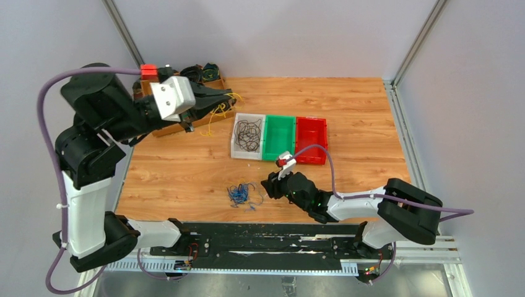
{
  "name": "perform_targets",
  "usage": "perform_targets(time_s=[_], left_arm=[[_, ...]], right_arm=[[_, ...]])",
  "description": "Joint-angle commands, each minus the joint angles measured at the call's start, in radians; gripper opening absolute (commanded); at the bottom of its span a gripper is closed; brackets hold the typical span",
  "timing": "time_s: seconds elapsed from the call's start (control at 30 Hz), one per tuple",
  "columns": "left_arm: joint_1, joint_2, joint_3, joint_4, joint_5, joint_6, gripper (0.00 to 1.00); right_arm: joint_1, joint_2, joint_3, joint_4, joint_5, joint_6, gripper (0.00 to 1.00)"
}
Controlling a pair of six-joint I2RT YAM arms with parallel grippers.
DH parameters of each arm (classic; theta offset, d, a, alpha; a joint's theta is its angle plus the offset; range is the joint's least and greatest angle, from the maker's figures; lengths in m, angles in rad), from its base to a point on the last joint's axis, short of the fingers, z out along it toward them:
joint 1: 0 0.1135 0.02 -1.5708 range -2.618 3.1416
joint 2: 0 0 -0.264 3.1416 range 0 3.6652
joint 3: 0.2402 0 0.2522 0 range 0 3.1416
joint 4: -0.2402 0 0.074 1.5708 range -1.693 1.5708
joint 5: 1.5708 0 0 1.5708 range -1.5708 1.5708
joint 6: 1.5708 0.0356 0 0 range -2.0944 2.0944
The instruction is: Untangle the cables
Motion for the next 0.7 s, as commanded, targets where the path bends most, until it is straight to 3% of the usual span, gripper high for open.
perform_targets(time_s=[0.0, 0.23, 0.47, 0.67], left_arm=[[-0.005, -0.015, 0.014, 0.107, -0.078, 0.006, 0.00], [-0.004, -0.038, -0.032, 0.131, -0.093, 0.011, 0.00], [-0.005, -0.093, -0.160, 0.130, -0.072, 0.010, 0.00], [-0.004, -0.110, -0.209, 0.119, -0.064, 0.008, 0.01]], right_arm=[[0.011, -0.021, -0.011, -0.019, 0.047, 0.015, 0.38], [0.013, -0.102, -0.009, -0.066, 0.050, -0.012, 0.39], [0.011, -0.344, 0.145, -0.317, 0.001, -0.128, 0.57], [0.009, -0.445, 0.232, -0.453, -0.080, -0.178, 0.63]])
